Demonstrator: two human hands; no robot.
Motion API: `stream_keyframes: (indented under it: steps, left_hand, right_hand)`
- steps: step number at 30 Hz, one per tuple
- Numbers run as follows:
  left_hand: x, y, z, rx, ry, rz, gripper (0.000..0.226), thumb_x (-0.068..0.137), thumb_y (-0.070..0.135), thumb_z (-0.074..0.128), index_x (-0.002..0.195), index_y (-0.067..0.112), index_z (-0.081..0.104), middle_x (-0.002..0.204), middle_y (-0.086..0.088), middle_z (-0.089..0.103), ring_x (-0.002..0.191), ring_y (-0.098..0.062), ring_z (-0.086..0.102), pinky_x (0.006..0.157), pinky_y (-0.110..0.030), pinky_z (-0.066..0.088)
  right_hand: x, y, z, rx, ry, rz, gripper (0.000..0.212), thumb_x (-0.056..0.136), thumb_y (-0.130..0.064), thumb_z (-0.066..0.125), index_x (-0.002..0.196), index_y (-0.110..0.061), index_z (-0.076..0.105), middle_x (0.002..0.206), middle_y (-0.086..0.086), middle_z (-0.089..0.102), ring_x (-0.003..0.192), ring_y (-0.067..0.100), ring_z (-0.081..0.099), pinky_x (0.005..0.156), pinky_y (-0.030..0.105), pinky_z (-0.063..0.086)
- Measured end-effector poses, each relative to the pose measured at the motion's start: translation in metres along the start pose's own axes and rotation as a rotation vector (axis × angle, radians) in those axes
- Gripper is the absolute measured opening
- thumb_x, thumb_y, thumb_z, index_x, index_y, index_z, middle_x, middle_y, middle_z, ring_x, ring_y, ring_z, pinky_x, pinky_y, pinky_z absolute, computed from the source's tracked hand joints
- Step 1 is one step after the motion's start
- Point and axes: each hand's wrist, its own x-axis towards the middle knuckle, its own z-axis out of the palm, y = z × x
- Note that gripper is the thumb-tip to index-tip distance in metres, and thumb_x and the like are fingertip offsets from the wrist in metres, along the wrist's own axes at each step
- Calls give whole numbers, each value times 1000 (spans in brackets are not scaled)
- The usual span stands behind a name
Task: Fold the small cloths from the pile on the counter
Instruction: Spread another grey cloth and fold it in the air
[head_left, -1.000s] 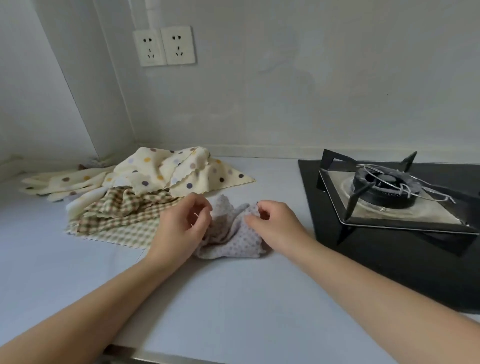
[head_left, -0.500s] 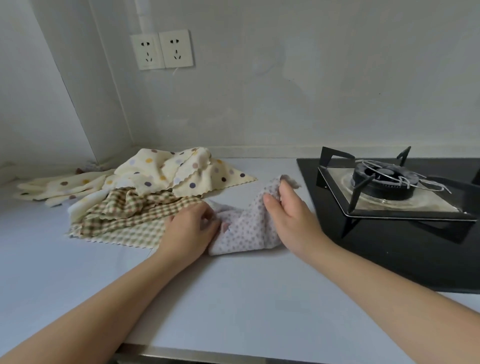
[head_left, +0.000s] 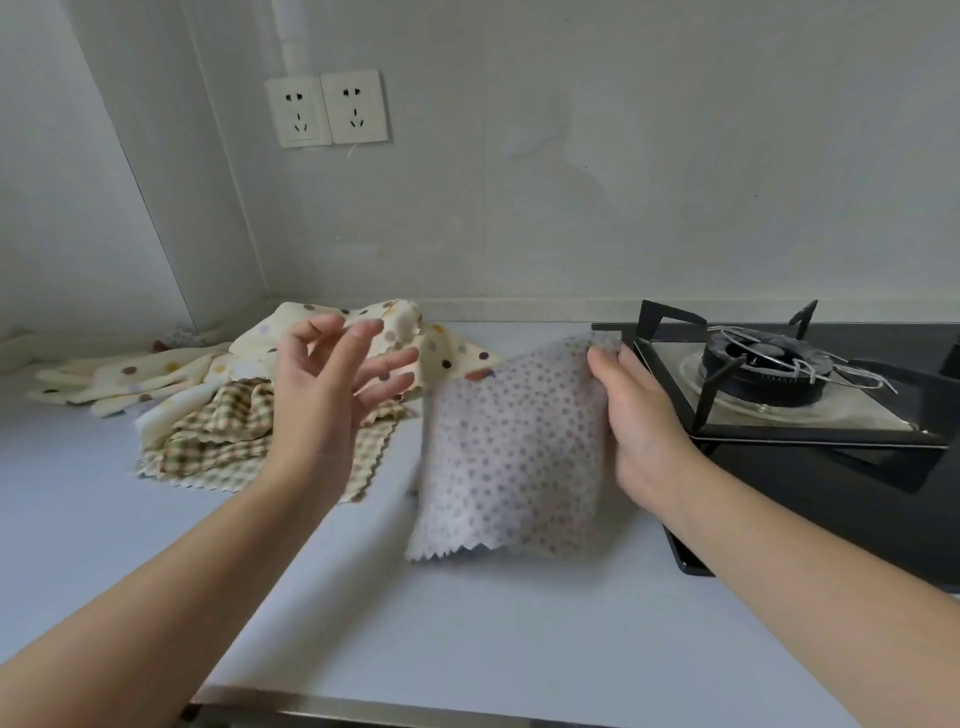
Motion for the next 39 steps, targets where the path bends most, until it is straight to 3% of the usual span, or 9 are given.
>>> stream_keyframes:
  steps: [4, 9, 15, 18, 21, 27, 31, 34, 39]
  left_hand:
    - [-11, -25, -14, 795, -75, 108, 16, 90, 10, 60, 94, 24, 53, 102, 3, 63, 78, -8, 63, 61, -26, 49]
    - [-20, -36, -18, 1259, -594, 205, 8, 89, 34, 61, 86, 27, 63, 80, 13, 62, 77, -3, 58, 66, -17, 41]
    - [-12, -39, -24, 1311, -328, 149, 3, 87, 22, 58, 87, 25, 60, 83, 12, 59, 74, -10, 56, 65, -29, 46]
    - [-9, -40, -33, 1504, -453, 51, 23, 78, 53, 60, 79, 30, 57, 78, 11, 59, 73, -12, 56, 66, -31, 47]
    - [-15, -40, -23, 1462, -565, 46, 43, 66, 72, 51, 82, 33, 59, 79, 11, 57, 75, -7, 54, 68, -29, 44]
    - [-21, -40, -11, 1468, -661, 16, 14, 91, 29, 58, 79, 30, 51, 76, 14, 57, 74, -13, 56, 60, -20, 38]
    - [0, -32, -35, 1545, -180, 206, 4, 97, 20, 48, 95, 19, 51, 83, -3, 67, 72, -28, 61, 61, -39, 48]
    - [7, -27, -40, 1160, 6, 207, 22, 92, 1, 51, 98, 22, 51, 106, -3, 56, 79, -20, 61, 70, -34, 47]
    - [-17, -33, -21, 1309, -370, 328, 10, 87, 17, 60, 93, 24, 59, 92, 10, 59, 79, -11, 58, 67, -30, 47]
  right_hand:
    - [6, 13, -5, -365, 61, -25, 51, 94, -21, 52, 143, -25, 37, 139, 1, 49, 123, 17, 51, 107, 44, 41]
    - [7, 19, -7, -458, -33, -31, 60, 93, -5, 49, 142, -36, 35, 139, 6, 49, 104, 32, 64, 88, 42, 54]
    - [8, 23, -10, -826, -141, -100, 39, 93, -5, 50, 126, -24, 59, 132, -4, 50, 117, 15, 54, 70, 5, 40]
    - [0, 21, -7, -1269, -113, -230, 44, 93, -21, 52, 136, -30, 47, 152, 4, 27, 138, 24, 33, 96, 30, 43]
    - [-11, 17, -1, -1633, -116, -403, 57, 96, -28, 48, 147, -32, 25, 162, 11, -14, 150, 32, -5, 119, 48, 11]
    - [-22, 33, 9, -1502, -473, -85, 59, 105, -35, 25, 155, -21, -2, 160, 12, -24, 148, 29, -18, 121, 41, -5]
    - [-20, 36, 10, -1583, -495, -50, 66, 104, -46, 19, 155, -17, -11, 159, 16, -24, 147, 29, -22, 120, 40, -12]
    - [-20, 37, 10, -1623, -504, -47, 67, 103, -51, 19, 156, -19, -7, 160, 17, -20, 148, 30, -20, 121, 43, -9]
    - [-19, 39, 11, -1684, -447, -8, 71, 100, -58, 17, 156, -19, -4, 160, 20, -17, 147, 35, -18, 120, 47, -9]
